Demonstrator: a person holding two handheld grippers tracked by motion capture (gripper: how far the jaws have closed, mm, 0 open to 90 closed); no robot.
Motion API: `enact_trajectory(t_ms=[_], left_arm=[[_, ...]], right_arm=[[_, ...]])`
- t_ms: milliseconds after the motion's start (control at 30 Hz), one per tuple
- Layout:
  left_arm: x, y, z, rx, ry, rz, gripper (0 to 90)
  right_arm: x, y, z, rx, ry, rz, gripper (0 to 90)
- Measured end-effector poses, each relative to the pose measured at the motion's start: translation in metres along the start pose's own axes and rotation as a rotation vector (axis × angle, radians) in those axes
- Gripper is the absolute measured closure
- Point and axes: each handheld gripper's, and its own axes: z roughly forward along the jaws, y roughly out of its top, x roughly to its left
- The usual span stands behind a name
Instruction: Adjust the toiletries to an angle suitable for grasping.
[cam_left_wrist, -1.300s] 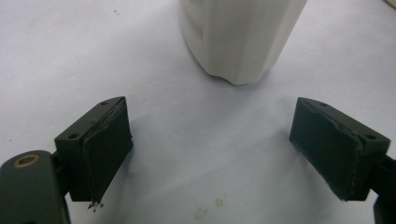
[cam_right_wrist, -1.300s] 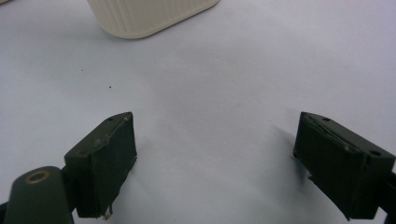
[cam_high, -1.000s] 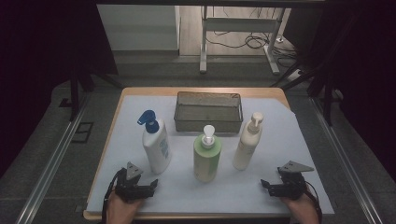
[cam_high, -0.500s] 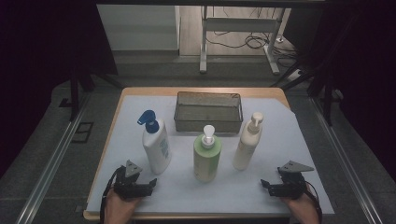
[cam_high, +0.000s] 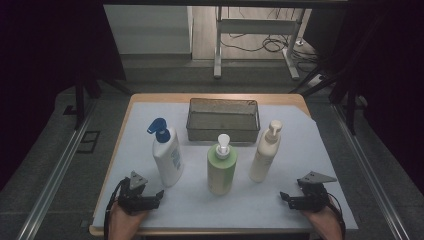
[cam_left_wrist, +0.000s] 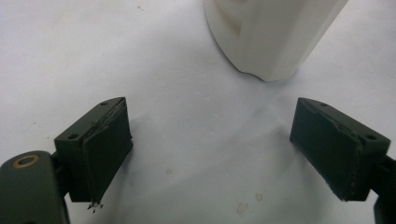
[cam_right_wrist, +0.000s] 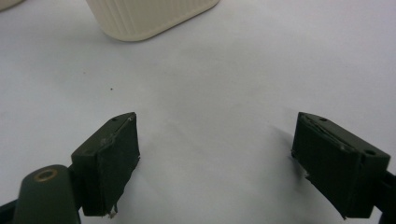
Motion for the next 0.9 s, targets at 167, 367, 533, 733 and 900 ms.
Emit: enact_trajectory(t_ms=[167, 367, 533, 733, 900], left_arm=[[0.0, 0.0, 0.0, 0.0, 0.0, 0.0, 12.3], [0.0, 0.0, 0.0, 0.0, 0.001, 0.0, 12.4], [0.0, 0.0, 0.0, 0.0, 0.001, -0.002, 12.5], [0.0, 0.0, 0.0, 0.0, 0.001, -0.002, 12.5], [0.0, 0.0, 0.0, -0.001, 0.001, -0.002, 12.5]], right_arm=[[-0.001, 0.003, -0.002, -0.006, 0.016, 0.01, 14.7], [0.0, 0.009, -0.006, -0.014, 0.019, 0.005, 26.6], [0.003, 0.014, -0.009, -0.026, 0.026, -0.009, 40.1], [0.003, 0.022, -0.01, -0.034, 0.041, -0.019, 57.4], [0.0, 0.025, -0.006, -0.033, 0.075, -0.001, 73.8]])
